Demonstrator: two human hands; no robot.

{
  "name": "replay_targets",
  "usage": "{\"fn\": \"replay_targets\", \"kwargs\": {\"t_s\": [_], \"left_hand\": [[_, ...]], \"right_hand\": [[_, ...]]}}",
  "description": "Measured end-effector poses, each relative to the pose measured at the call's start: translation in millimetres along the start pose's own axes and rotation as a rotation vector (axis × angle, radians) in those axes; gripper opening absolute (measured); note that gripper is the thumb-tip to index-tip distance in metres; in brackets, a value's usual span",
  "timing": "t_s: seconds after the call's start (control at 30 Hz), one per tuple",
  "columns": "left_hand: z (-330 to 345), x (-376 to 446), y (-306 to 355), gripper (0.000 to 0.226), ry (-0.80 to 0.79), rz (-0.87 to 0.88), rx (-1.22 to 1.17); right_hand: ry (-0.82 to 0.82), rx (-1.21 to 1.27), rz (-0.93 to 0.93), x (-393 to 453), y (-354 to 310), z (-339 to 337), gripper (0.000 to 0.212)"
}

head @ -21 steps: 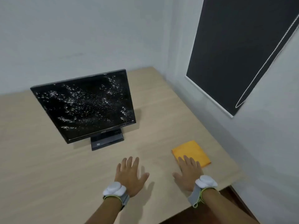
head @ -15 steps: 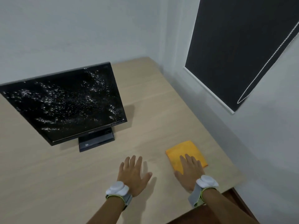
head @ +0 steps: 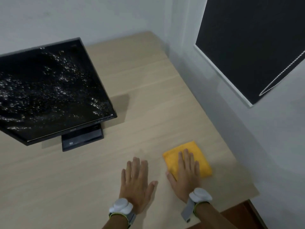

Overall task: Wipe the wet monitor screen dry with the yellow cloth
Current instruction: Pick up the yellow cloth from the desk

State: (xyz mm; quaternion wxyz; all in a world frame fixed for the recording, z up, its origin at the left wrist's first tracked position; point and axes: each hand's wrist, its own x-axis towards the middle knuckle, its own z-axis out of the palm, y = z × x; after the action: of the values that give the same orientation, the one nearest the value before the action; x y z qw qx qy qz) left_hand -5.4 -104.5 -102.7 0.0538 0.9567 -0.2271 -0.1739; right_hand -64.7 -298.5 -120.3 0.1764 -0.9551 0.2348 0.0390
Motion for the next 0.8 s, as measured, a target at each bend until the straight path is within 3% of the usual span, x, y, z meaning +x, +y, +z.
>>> {"fn": "replay_targets", "kwargs": {"t_s": [0.23,0.33,0.53,0.57,0.63,0.8], "left_hand": [[17,-7,1,0.085,-0.034,-0.031,0.001],[15,-6,5,0.085,-0.029,-0.03,0.002],[10,1,3,0.088,-0.142,-0.085,0.044],[8,2,3,0.086,-0.162,-0.084,0.036],[3,6,1,0.084,-0.213,-0.081,0.016],[-13,12,0,0.083,-0.294,-0.087,-0.02]], "right_hand": [[0.029,-0.021,-0.037,-4,7,10,0.081],[0.091,-0.093,-0.055,1,3,0,0.062],[0.23,-0.159,-0.097,17,1,-16,0.005],[0.265,-0.14,-0.092,19,1,-19,0.006],[0.258,-0.017,-0.026,24,-2,-24,0.01],[0.099,0.57,0.39,35,3,-51,0.033]]}}
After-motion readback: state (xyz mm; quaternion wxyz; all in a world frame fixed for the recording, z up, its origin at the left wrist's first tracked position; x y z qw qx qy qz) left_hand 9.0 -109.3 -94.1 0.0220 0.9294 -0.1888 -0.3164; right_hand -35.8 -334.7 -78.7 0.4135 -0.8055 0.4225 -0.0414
